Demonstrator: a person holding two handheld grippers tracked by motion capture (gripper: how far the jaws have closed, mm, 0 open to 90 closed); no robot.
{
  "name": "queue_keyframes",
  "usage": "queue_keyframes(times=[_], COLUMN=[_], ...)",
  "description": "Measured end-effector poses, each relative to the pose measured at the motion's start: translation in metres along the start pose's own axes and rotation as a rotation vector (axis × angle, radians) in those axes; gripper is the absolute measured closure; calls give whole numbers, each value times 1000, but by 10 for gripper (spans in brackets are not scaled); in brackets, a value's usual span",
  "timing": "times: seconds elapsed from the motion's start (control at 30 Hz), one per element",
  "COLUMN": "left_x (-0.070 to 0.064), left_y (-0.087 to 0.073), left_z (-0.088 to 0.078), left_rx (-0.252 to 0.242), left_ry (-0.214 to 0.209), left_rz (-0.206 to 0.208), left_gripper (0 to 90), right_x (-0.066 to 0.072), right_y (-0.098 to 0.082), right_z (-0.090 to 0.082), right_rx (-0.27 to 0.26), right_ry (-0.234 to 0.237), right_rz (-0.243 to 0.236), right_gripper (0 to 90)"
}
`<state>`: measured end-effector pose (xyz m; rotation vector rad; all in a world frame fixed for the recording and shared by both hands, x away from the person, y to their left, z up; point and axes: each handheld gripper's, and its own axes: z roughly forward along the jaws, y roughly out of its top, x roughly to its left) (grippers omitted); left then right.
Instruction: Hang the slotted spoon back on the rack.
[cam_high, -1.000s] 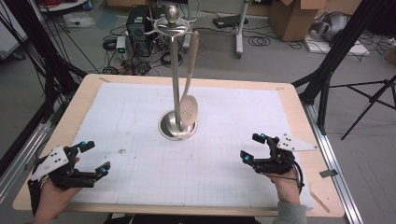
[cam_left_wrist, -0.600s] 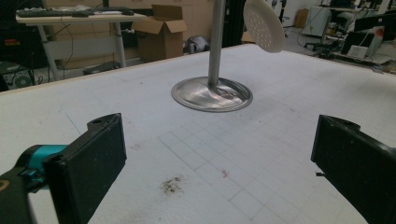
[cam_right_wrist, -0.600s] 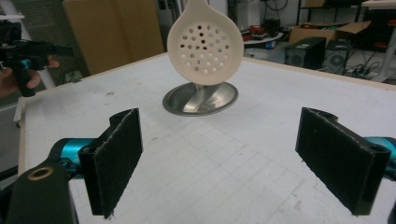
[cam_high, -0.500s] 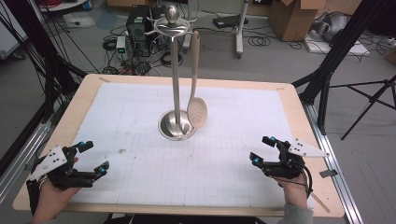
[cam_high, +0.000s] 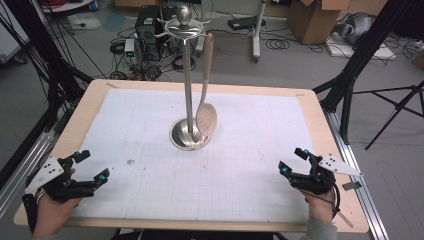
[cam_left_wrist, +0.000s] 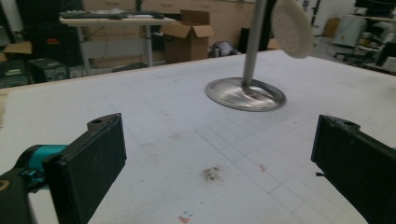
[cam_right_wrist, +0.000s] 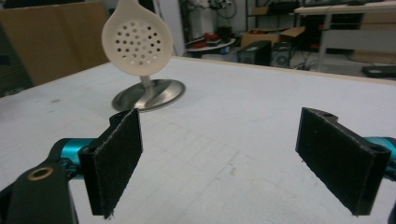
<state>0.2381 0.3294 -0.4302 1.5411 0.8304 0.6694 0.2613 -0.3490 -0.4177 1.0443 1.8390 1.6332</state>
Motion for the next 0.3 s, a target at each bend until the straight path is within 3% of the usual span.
queue_keyframes(times=[0.13,0.3], left_x=[5,5], left_y=[-1,-4], left_z=[-4,0], left_rx=[-1,35], left_ry=[72,105], left_rz=[0,-7], left_gripper=[36,36], right_x=[-6,-10], right_y=[-4,-7], right_z=[-8,-16], right_rx=[-28,-46], right_ry=[-63,-102], right_rz=[15,53], right_gripper=[140,140])
